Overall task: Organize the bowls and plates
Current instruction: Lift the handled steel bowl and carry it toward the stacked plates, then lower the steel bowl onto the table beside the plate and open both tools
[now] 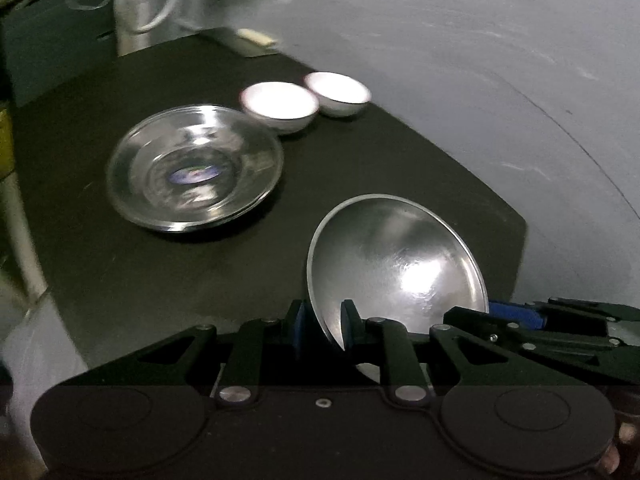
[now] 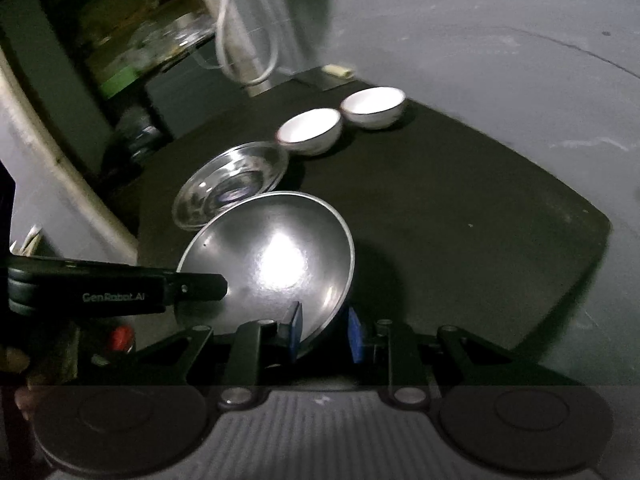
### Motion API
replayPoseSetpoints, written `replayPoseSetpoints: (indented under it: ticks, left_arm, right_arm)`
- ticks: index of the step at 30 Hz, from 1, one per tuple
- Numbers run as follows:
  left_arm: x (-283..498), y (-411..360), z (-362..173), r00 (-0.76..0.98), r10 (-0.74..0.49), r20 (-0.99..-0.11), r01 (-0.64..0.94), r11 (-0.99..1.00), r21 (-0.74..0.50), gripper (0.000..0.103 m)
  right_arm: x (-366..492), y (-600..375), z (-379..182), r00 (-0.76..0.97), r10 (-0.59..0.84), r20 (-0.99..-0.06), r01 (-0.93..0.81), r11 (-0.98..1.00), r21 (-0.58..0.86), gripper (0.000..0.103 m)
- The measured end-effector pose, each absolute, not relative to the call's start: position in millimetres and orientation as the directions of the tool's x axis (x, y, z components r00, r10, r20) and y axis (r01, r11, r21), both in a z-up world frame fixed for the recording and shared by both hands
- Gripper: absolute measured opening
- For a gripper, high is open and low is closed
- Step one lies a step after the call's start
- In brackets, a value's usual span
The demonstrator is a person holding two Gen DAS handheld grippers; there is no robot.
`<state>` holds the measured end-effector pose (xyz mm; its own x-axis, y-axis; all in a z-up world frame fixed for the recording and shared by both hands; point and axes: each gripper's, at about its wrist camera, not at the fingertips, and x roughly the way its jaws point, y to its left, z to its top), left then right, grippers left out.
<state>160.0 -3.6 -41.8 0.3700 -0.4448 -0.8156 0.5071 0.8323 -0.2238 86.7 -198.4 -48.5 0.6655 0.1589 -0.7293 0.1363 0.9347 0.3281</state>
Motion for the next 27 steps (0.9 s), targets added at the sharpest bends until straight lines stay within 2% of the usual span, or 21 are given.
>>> replayPoseSetpoints:
  ticks: [5, 11, 27]
  left_arm:
    - [142.1, -7.6, -42.3, 0.440, -0.361, -0.822, 0.381, 0.904, -0.193, 0.020]
    - [134.6, -5.3, -46.9, 0.462, -0.300, -0.835, 0.314, 0.935, -0.163, 0.021]
    - [167.5, 19.6, -63.7, 0.429, -0.362, -0.828, 0.328, 0.916, -0.230, 0.021]
  right_arm:
    - [100.6, -213.0, -48.4, 0.643, 0.264, -0.719, -0.018, 0.944, 0.330, 0.027]
    - [116.8, -211.2, -55.7, 0.608, 0.317, -0.727, -0.100, 0.940, 0.326, 0.027]
    - [142.6, -184.0, -66.1, 0.585, 0.253, -0.771, -0.061, 0.961, 0.269, 0.027]
